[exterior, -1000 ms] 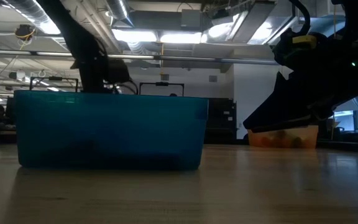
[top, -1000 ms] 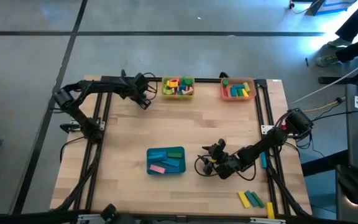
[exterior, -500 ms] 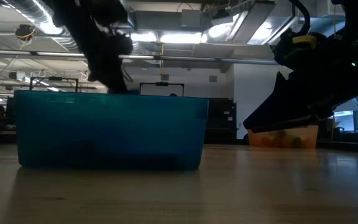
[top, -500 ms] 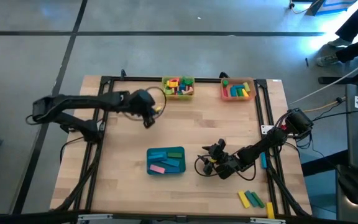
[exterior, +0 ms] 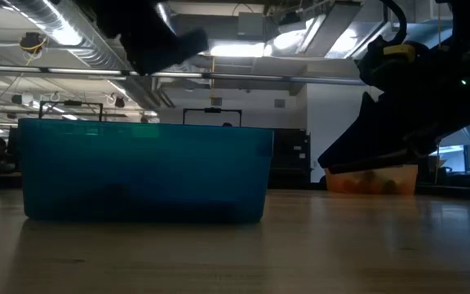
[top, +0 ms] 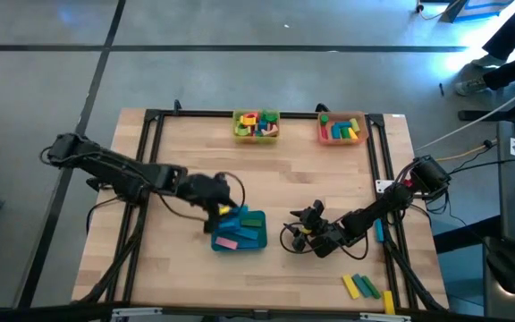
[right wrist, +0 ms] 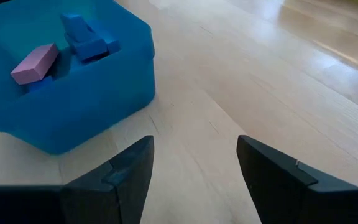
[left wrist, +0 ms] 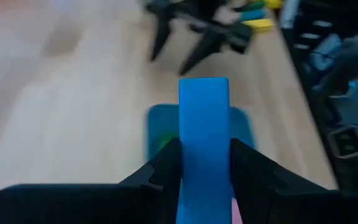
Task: Sort blocks by size
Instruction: Put the blue rectangular block into the blue bin
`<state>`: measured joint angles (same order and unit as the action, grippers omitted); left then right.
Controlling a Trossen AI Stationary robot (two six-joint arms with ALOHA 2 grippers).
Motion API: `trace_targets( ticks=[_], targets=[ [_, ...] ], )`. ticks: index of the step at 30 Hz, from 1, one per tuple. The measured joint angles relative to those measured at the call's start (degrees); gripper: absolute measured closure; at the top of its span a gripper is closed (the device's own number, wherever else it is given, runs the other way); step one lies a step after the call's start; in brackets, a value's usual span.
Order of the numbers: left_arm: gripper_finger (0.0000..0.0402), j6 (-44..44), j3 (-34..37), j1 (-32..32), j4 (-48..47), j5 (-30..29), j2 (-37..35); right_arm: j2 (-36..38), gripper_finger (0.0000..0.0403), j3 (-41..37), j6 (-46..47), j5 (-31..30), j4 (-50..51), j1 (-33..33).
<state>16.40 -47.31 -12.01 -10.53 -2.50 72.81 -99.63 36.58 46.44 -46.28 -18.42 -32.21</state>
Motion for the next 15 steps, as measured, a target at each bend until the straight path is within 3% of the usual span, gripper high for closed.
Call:
trace_targets(
  ticks=[6, 15],
  targets=[
    [0.0301, -0.01, -0.02, -5.47, 7.7, -1.58, 5.58, 0.0, 0.0169, 0.0, 0.0, 0.54, -1.0, -0.01],
    [0.03, 0.28, -0.02, -6.64, 12.8, -4.4, 15.57, 0.0, 0.0169, -0.02, -0.02, 0.92, -1.11, -0.02]
  ],
)
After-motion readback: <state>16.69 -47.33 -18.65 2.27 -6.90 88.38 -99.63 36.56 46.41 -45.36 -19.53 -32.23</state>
